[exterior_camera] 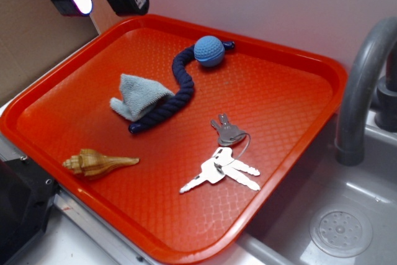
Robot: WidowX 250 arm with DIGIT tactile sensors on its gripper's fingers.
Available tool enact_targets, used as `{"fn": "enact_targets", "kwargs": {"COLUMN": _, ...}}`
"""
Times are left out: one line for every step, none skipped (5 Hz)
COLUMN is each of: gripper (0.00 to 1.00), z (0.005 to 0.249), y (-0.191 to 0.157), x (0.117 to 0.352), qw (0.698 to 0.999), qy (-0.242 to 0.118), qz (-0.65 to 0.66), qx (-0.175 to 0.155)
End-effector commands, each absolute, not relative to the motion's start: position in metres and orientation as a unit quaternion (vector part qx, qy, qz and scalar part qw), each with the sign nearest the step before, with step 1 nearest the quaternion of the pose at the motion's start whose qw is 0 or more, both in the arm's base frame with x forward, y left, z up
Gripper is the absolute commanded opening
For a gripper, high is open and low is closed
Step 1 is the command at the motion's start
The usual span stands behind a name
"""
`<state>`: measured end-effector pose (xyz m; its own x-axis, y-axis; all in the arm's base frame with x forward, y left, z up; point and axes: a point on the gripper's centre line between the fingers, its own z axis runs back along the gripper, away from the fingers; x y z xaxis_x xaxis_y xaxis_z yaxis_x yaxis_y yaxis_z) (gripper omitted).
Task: Grab the blue ball.
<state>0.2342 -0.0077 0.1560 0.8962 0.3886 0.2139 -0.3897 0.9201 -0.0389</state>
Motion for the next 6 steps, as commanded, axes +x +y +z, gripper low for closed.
{"fn": "enact_targets", "kwargs": {"gripper": 1.00, "z": 0.143, "y": -0.004, "x": 0.267, "qw": 0.966, "qy": -0.147, "qz": 0.210, "qx": -0.010}}
{"fn": "enact_targets", "kwargs": {"gripper": 1.00, "z": 0.120, "y": -0.001, "x": 0.293, "qw": 0.961, "qy": -0.169, "qz": 0.219, "qx": -0.025}}
{"fn": "enact_targets", "kwargs": {"gripper": 1.00, "z": 0.094, "y": 0.001, "x": 0.318, "qw": 0.961, "qy": -0.183, "qz": 0.203, "qx": -0.033}}
{"fn": "enact_targets", "kwargs": {"gripper": 1.00, "z": 0.070, "y": -0.002, "x": 0.341, "qw": 0.966, "qy": -0.182, "qz": 0.180, "qx": -0.029}}
{"fn": "enact_targets", "kwargs": {"gripper": 1.00, "z": 0.057, "y": -0.014, "x": 0.349, "qw": 0.972, "qy": -0.176, "qz": 0.150, "qx": -0.037}}
{"fn": "enact_targets", "kwargs": {"gripper": 1.00, "z": 0.058, "y": -0.037, "x": 0.348, "qw": 0.980, "qy": -0.167, "qz": 0.074, "qx": -0.077}}
